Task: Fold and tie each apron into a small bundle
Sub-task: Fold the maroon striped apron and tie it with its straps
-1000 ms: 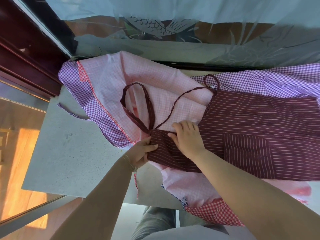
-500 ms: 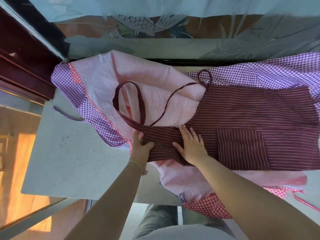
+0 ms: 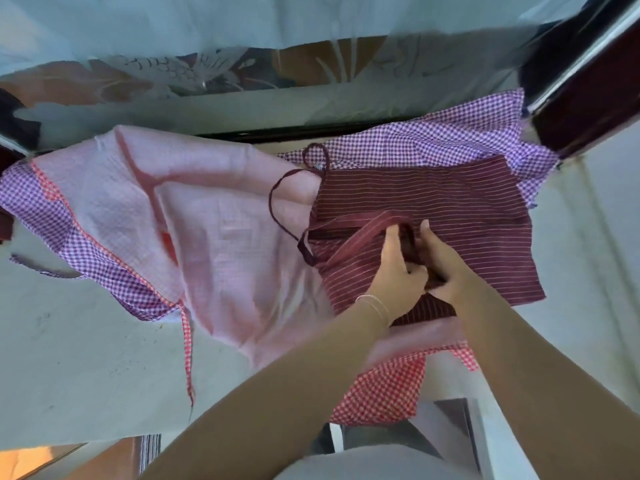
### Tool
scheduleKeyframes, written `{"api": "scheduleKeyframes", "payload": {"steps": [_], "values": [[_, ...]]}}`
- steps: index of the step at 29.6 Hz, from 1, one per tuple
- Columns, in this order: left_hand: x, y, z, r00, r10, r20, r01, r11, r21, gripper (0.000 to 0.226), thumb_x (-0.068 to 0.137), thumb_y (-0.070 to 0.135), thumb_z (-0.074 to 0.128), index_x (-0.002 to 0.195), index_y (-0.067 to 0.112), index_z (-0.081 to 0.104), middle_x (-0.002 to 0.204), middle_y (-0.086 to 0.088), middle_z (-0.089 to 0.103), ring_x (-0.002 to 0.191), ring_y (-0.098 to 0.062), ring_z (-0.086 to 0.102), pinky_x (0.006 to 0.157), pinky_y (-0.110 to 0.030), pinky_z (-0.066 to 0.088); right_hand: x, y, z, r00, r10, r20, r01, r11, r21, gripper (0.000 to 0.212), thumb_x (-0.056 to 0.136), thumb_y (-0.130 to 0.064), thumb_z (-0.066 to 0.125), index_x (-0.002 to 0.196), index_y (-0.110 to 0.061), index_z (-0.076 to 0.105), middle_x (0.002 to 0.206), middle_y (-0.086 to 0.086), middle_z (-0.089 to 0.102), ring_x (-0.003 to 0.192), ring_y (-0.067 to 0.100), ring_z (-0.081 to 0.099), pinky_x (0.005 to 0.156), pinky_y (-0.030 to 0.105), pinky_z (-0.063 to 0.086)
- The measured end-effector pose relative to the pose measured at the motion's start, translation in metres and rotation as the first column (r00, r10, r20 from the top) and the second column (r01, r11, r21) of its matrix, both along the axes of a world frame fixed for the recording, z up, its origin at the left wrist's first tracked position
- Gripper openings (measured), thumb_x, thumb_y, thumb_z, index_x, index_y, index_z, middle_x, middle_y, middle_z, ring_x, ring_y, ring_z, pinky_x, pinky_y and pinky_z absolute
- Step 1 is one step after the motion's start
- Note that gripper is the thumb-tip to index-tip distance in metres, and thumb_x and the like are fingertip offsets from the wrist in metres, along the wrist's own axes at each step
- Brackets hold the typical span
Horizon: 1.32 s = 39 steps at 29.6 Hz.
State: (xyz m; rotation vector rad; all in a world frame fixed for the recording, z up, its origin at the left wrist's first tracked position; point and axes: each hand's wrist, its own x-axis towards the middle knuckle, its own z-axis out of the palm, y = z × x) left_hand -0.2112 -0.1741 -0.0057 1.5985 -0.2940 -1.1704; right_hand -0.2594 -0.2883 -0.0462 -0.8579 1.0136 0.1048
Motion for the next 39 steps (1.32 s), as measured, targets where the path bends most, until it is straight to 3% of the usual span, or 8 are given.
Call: {"api": "scheduleKeyframes", "payload": {"steps": [4,8,11,16,22,27,34,39], "values": [[-0.011,-0.013,-0.022,0.948,-0.293,0.122,0.275,0.951,0.142,0.056,0.094,0.009,0.052,0.146,0.019,0.034,0.141,-0.004,0.049,0.125,-0.018,0.050,0.108,-0.038,0.040,-0.021,-0.022,-0.005,0.996,0.060,-0.059,-0.063,0.996,-0.055,0.065,0.089,-0.064,0.043,0.119,-0.011,0.065,0.116,0.011,0.069,0.109,0.025,0.065,0.096,0.041,0.049],[-0.003,0.025,-0.036,0.781,-0.073,0.620,-0.049,0.983,0.177,0.032,0.095,0.008,0.047,0.120,0.022,0.060,0.118,0.009,0.060,0.108,-0.008,0.055,0.099,-0.033,0.046,-0.030,-0.022,-0.012,0.870,0.289,-0.399,-0.479,0.684,-0.550,0.024,0.099,-0.027,0.050,0.095,-0.009,0.065,0.096,0.010,0.070,0.090,0.027,0.065,0.078,0.035,0.050],[0.011,0.050,-0.058,0.638,0.116,0.761,-0.389,0.902,0.188,0.035,0.093,0.012,0.050,0.127,0.019,0.051,0.129,0.000,0.048,0.119,-0.016,0.044,0.103,-0.036,0.039,-0.041,-0.017,-0.007,0.954,0.103,-0.281,-0.287,0.581,-0.762,0.015,0.099,-0.018,0.045,0.091,-0.014,0.057,0.071,0.000,0.058,0.060,0.016,0.052,0.055,0.031,0.039],[0.020,0.058,-0.093,0.904,0.110,0.413,-0.324,0.806,0.495,0.062,0.095,0.037,0.049,0.147,0.013,0.023,0.146,-0.012,0.032,0.126,-0.029,0.044,0.106,-0.049,0.037,-0.080,-0.025,-0.026,0.897,-0.060,-0.439,-0.379,0.410,-0.830,0.019,0.098,-0.021,0.043,0.111,-0.012,0.055,0.069,-0.001,0.058,0.065,0.024,0.058,0.063,0.033,0.045],[0.001,0.053,-0.106,0.973,0.182,0.144,-0.227,0.874,0.429,0.095,0.078,0.049,0.071,0.148,0.025,0.012,0.145,-0.010,0.042,0.125,-0.026,0.049,0.106,-0.048,0.041,-0.104,-0.027,-0.046,0.785,0.008,-0.619,-0.596,0.279,-0.753,0.029,0.100,-0.038,0.043,0.112,-0.014,0.050,0.071,0.002,0.059,0.074,0.034,0.066,0.064,0.035,0.047],[-0.007,0.053,-0.106,0.955,0.098,0.281,-0.210,0.890,0.404,0.098,0.082,0.017,0.073,0.150,0.032,0.004,0.148,0.000,0.037,0.129,-0.020,0.046,0.108,-0.044,0.039,-0.103,-0.030,-0.049,0.832,-0.030,-0.555,-0.536,0.215,-0.816,0.027,0.100,-0.037,0.041,0.109,-0.014,0.052,0.064,-0.006,0.054,0.056,0.022,0.054,0.058,0.028,0.040],[0.017,0.048,-0.094,0.783,-0.151,0.603,-0.221,0.839,0.497,0.060,0.097,0.040,0.044,0.149,0.034,0.014,0.150,-0.009,0.021,0.135,-0.030,0.032,0.107,-0.050,0.036,-0.098,-0.036,-0.055,0.750,0.016,-0.661,-0.631,0.316,-0.709,0.029,0.102,-0.039,0.035,0.106,-0.014,0.049,0.072,-0.004,0.056,0.066,0.021,0.057,0.061,0.031,0.042],[0.106,0.006,-0.079,0.772,-0.203,0.602,-0.139,0.871,0.472,0.061,0.100,0.010,0.032,0.148,0.043,0.013,0.138,-0.008,0.037,0.104,-0.022,0.053,0.089,-0.035,0.045,-0.095,-0.037,-0.056,0.728,0.013,-0.686,-0.660,0.288,-0.694,0.022,0.103,-0.031,0.035,0.108,-0.014,0.047,0.075,-0.001,0.059,0.066,0.020,0.057,0.061,0.032,0.046]]}}
